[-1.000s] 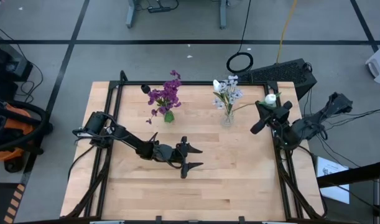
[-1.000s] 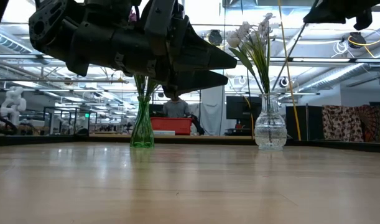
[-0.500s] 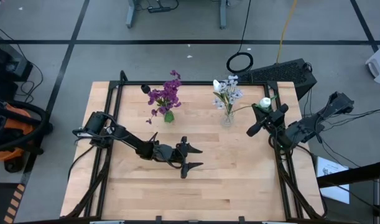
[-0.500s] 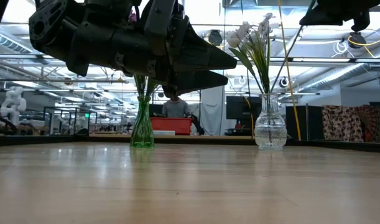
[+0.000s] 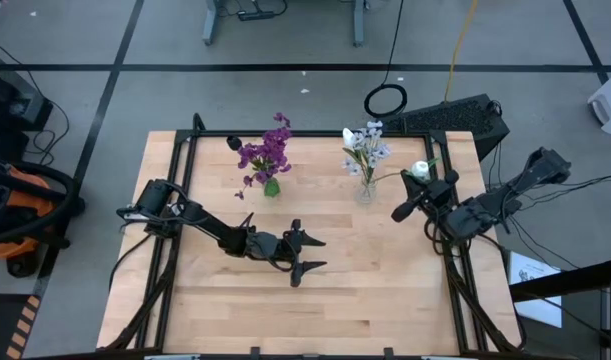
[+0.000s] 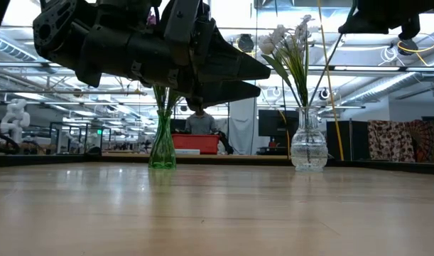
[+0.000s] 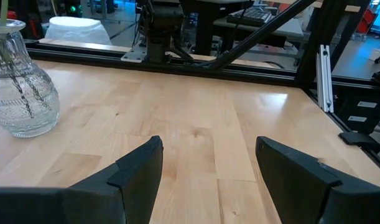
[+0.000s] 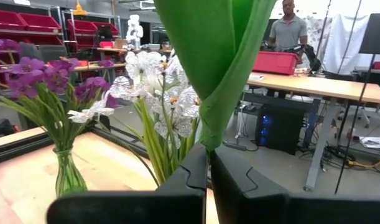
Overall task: Sort flowers into vase by color
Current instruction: Put the white flower into the transparent vase
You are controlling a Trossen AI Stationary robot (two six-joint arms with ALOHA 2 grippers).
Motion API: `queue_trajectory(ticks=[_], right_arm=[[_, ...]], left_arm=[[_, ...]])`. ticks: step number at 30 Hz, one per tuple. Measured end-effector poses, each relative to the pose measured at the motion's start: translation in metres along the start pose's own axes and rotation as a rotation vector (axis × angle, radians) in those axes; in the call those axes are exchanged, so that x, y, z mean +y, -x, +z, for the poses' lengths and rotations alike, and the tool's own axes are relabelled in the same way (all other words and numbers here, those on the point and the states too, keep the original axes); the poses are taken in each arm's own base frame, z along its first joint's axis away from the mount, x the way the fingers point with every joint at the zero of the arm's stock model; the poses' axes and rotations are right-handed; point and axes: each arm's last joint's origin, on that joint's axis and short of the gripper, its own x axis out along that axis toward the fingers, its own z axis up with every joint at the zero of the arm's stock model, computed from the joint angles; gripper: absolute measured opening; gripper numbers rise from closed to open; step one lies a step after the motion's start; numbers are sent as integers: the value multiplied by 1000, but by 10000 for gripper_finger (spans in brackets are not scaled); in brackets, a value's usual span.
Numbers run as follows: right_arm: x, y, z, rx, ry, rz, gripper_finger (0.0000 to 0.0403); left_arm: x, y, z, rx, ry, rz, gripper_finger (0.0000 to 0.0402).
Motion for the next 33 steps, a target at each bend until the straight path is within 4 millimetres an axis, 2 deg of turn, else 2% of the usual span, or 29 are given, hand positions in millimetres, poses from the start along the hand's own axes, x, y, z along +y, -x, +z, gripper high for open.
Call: queue_trajectory(ticks=[8,15,22,33], right_arm=[[-1,-6,0,0,-2,-37,2],[2,-14,-5,27,-50,26,2],[4,-22,-14,44,-57,-19,3],[12,-34,-32,90,-73,-49,28]], left_arm=[[0,0,0,0,0,0,262],[0,0,0,0,-1,0,262],[0,0,0,2,0,-13,262],[-1,0,0,5,-1,-30,262]])
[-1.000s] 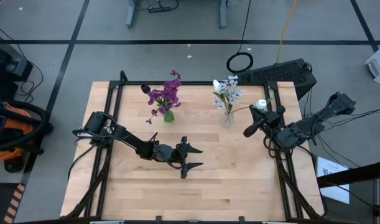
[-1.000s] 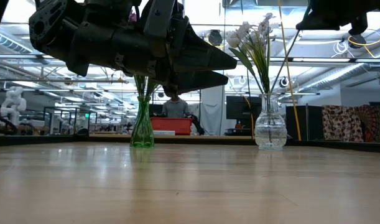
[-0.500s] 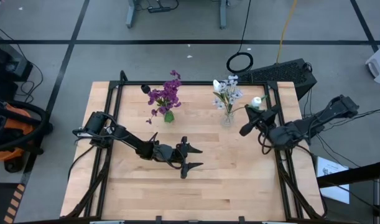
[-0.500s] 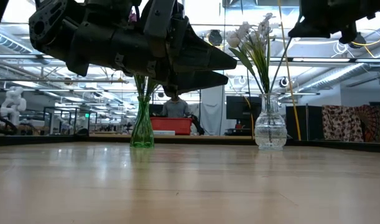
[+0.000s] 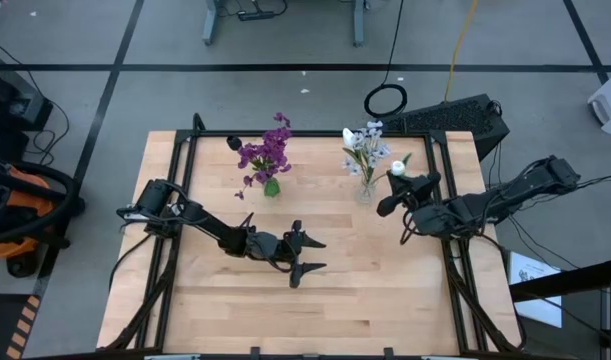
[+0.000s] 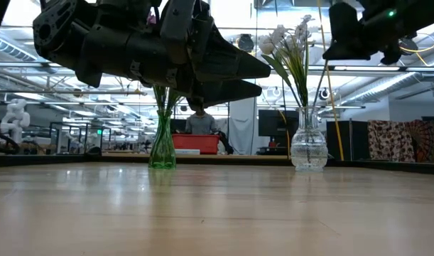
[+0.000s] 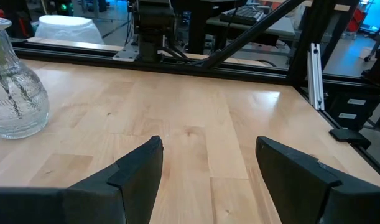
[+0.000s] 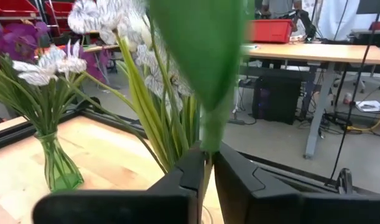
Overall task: Sort flowers into vase by color
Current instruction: Put the white flower into the transparent vase
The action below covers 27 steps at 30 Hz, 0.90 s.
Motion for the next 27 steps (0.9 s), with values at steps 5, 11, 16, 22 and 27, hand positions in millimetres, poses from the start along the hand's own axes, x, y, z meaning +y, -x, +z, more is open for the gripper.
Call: queue_trajectory(ticks=[5,11,16,22,27], right_arm=[[4,-4,-6,7,3,-21,29],[8,-11,-14,42,9,-13,29],[10,-17,-19,65,21,-16,29],[11,-23,-24,85,29,-29,29],[12,-28,-27,102,42,-35,29]], left_arm=[[0,0,0,0,2,0,262],[0,0,0,0,2,-1,262],[0,0,0,0,2,-1,262],[0,0,0,1,2,0,262],[0,0,0,1,2,0,262]])
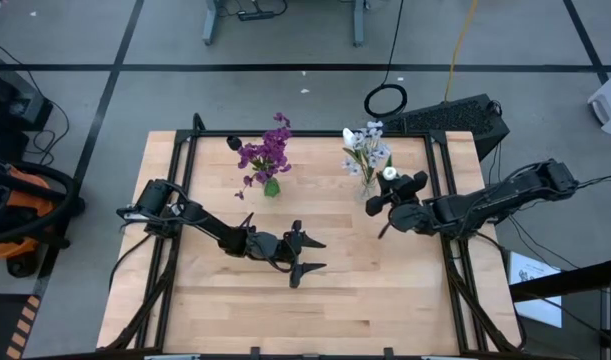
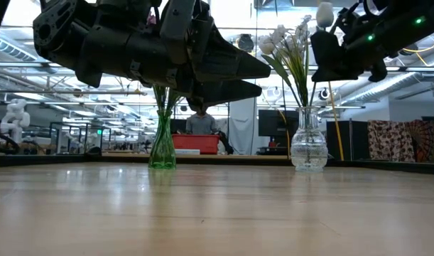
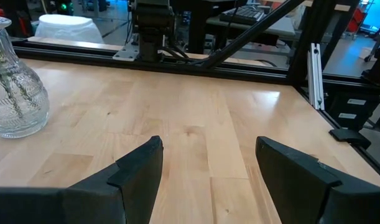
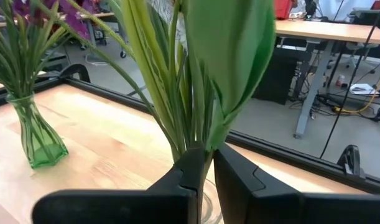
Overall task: Sort flowers into vase by color
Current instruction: Put the white flower into the transparent vase, then adjust the white flowers in the transparent vase
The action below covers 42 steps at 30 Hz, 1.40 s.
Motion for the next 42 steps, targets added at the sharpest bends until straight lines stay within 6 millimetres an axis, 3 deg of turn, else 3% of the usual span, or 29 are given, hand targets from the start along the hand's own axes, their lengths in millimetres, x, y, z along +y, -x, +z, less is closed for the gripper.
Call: queue_trajectory(ticks=[18,29,36,42], right_arm=[[0,-5,-3,15,7,-14,42],[-6,3,8,116,-56,180,147],[-32,13,9,209,-63,184,213],[-47,21,11,299,-98,238,247]], left_arm=[[0,0,-1,10,-3,2,262],[0,0,-3,26,-6,3,262],[-2,1,-3,24,-6,-3,262],[-2,1,-3,22,16,-4,262]])
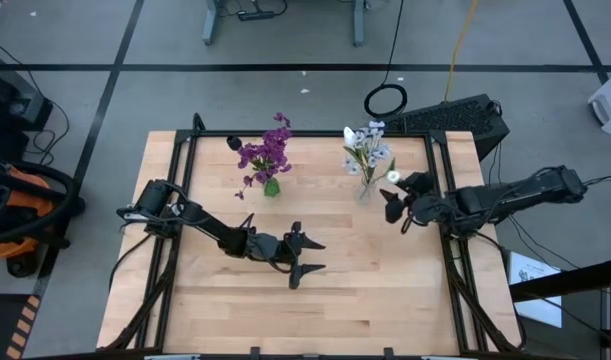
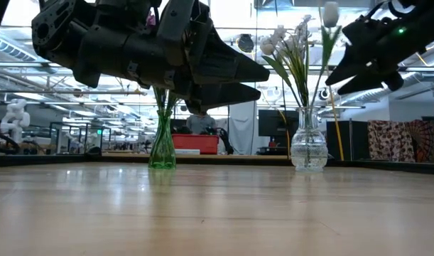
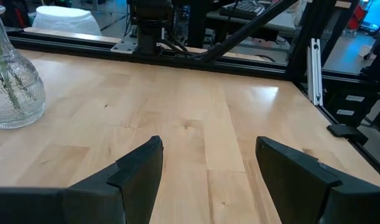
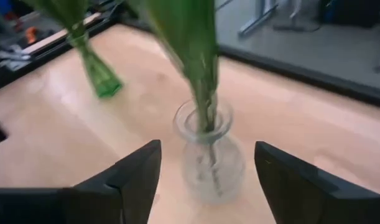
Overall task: Sort flowers into vase by color
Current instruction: Adjust the white flowers in the transparent vase
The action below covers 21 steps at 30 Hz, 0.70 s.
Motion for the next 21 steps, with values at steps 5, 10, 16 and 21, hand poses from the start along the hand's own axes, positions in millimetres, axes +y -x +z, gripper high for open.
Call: queue_trajectory(ticks=[5,10,16,21], right_arm=[[-1,5,-3,78,9,79,255],[1,12,-11,171,-7,140,256],[6,24,-23,273,-25,230,256],[12,37,-31,316,-18,317,252]], left_arm=[[0,0,1,-9,7,-2,262],[-6,1,4,-46,38,-24,262],[-15,4,5,-67,41,-53,262],[-23,6,3,-66,50,-74,262]])
